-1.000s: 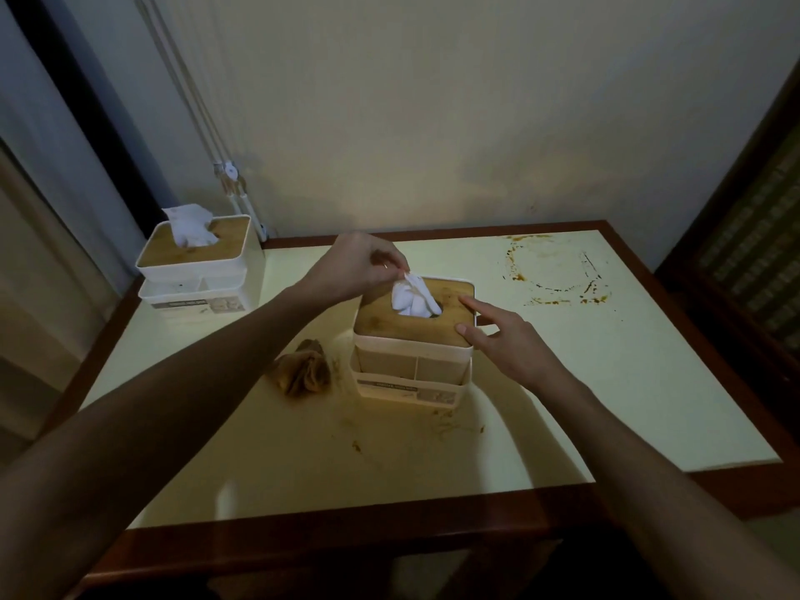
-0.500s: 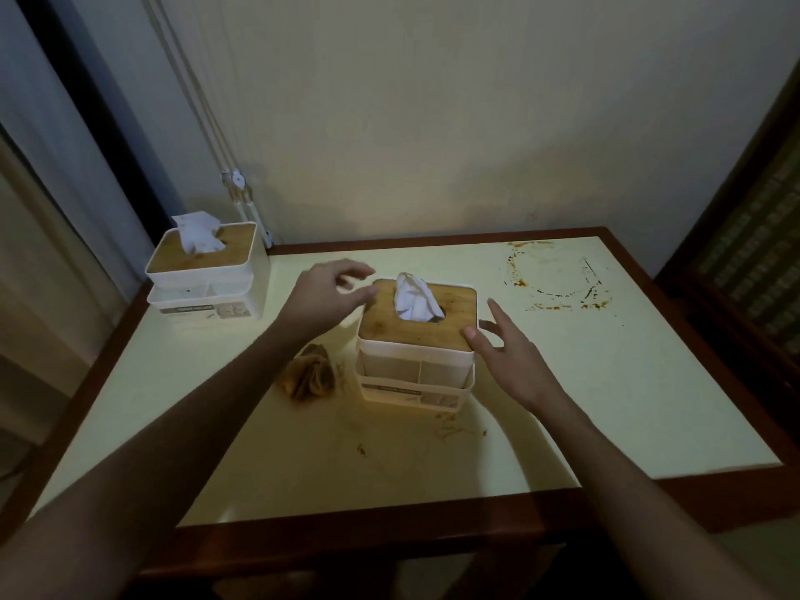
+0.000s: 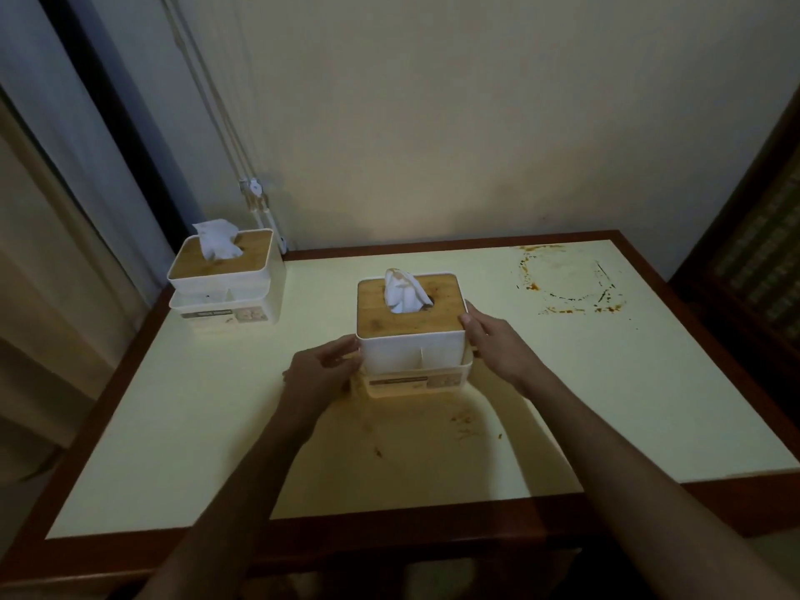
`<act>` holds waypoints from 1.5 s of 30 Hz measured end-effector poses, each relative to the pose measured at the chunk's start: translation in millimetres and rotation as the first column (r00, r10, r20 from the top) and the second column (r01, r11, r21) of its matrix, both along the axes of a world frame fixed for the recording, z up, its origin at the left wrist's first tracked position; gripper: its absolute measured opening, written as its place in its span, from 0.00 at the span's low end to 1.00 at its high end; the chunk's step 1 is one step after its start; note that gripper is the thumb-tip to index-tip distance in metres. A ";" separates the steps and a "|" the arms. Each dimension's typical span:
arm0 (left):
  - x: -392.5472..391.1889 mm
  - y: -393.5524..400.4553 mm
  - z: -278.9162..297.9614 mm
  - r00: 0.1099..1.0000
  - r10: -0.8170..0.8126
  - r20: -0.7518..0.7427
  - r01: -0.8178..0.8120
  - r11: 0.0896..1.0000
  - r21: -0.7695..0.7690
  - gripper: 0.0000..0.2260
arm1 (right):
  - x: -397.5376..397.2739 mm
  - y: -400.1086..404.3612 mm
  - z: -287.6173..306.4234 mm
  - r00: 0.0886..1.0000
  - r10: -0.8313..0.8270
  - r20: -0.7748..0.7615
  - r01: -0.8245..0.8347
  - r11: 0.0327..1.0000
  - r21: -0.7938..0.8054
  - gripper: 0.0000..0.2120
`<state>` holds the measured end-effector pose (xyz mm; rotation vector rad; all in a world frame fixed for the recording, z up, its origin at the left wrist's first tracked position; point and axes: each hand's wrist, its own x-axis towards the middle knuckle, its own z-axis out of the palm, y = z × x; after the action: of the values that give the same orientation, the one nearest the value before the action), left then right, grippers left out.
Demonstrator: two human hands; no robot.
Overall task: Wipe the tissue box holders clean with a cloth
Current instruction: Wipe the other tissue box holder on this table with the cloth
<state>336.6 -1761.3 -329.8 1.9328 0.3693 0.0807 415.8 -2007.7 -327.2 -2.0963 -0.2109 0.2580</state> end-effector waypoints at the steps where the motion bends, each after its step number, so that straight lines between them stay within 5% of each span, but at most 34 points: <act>1: -2.6 4.2 -2.0 0.999 0.026 0.022 -0.026 0.999 0.028 0.16 | 3.5 2.4 0.2 1.000 0.001 -0.006 -0.001 1.000 -0.003 0.25; 5: -11.6 26.2 -16.4 0.987 -0.014 0.158 -0.071 0.851 0.520 0.17 | -0.1 -1.6 -2.0 0.994 -0.105 0.019 0.104 0.993 0.058 0.24; 7: -15.0 30.0 -20.2 0.991 -0.132 0.027 0.085 0.774 0.628 0.14 | -8.4 -13.1 -5.2 0.987 -0.156 0.046 0.152 0.985 0.077 0.22; 9: -20.8 32.2 -18.0 0.991 -0.121 -0.061 0.133 0.781 0.610 0.09 | -16.4 -29.0 -6.6 0.983 -0.174 0.060 0.168 0.982 0.085 0.21; 12: -32.4 31.5 -12.0 0.999 -0.036 -0.005 0.033 0.818 0.574 0.05 | -24.2 -56.0 -5.8 0.982 -0.179 0.060 0.172 0.979 0.105 0.21; 17: -61.5 -9.6 29.1 0.991 0.090 0.104 -0.125 0.905 0.408 0.11 | -33.2 -103.1 -0.3 0.983 -0.109 0.148 0.117 0.992 -0.049 0.21; 23: -26.2 -126.3 71.4 0.983 -0.104 0.154 0.068 0.972 0.226 0.13 | -28.3 -190.8 -11.2 0.955 -0.149 0.257 0.238 0.901 -0.361 0.21; 27: 30.9 -211.3 58.3 0.947 -0.291 0.135 0.238 0.919 0.314 0.10 | -9.9 -258.0 -29.9 0.929 -0.226 0.291 0.346 0.809 -0.475 0.21; 33: 106.3 -271.3 4.6 0.978 -0.112 0.175 0.029 0.907 0.420 0.16 | 37.2 -302.0 -48.2 0.952 -0.230 0.203 0.307 0.708 -0.636 0.22; 40: 117.4 -259.8 -53.7 0.890 -0.351 0.290 0.013 0.656 0.754 0.09 | 36.3 -310.6 -85.7 0.894 -0.299 0.332 0.444 0.690 -0.572 0.27; 45: 132.9 -269.4 -79.1 0.834 -0.448 0.323 0.155 0.751 0.642 0.06 | 38.6 -310.9 -89.3 0.894 -0.315 0.319 0.447 0.688 -0.572 0.28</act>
<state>469.4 -2030.7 -408.9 2.4834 -0.3612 0.4802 454.4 -2318.6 -416.5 -2.7843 0.2506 -0.1712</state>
